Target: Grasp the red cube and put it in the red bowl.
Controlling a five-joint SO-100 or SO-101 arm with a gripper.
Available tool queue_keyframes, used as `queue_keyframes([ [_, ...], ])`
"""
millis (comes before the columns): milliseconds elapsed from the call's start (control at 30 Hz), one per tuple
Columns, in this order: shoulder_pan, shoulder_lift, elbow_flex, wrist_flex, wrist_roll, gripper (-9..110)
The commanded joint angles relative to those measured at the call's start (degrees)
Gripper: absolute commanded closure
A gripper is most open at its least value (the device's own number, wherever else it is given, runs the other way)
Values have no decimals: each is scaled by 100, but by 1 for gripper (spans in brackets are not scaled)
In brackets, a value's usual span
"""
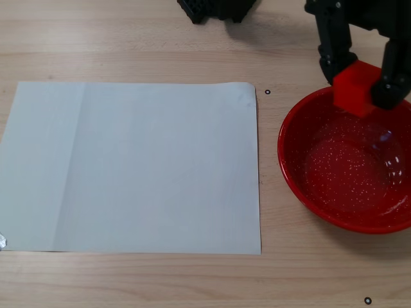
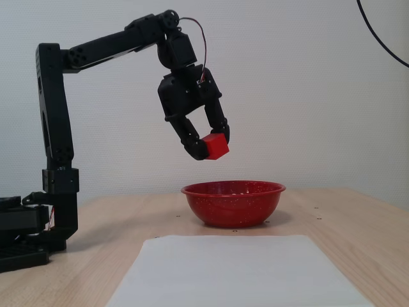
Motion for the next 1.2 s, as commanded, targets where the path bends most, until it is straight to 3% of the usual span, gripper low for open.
queue_keyframes([
  [0, 88, 123, -141, -281, -97, 90],
  [200, 132, -70, -123, -413, -132, 79],
  [533, 149, -18, -272, -343, -123, 78],
  [700, 88, 105, -378, -220, -114, 82],
  [1000, -123, 466, -343, 9, -26, 101],
  [1167, -290, 773, -149, 158, -44, 101],
])
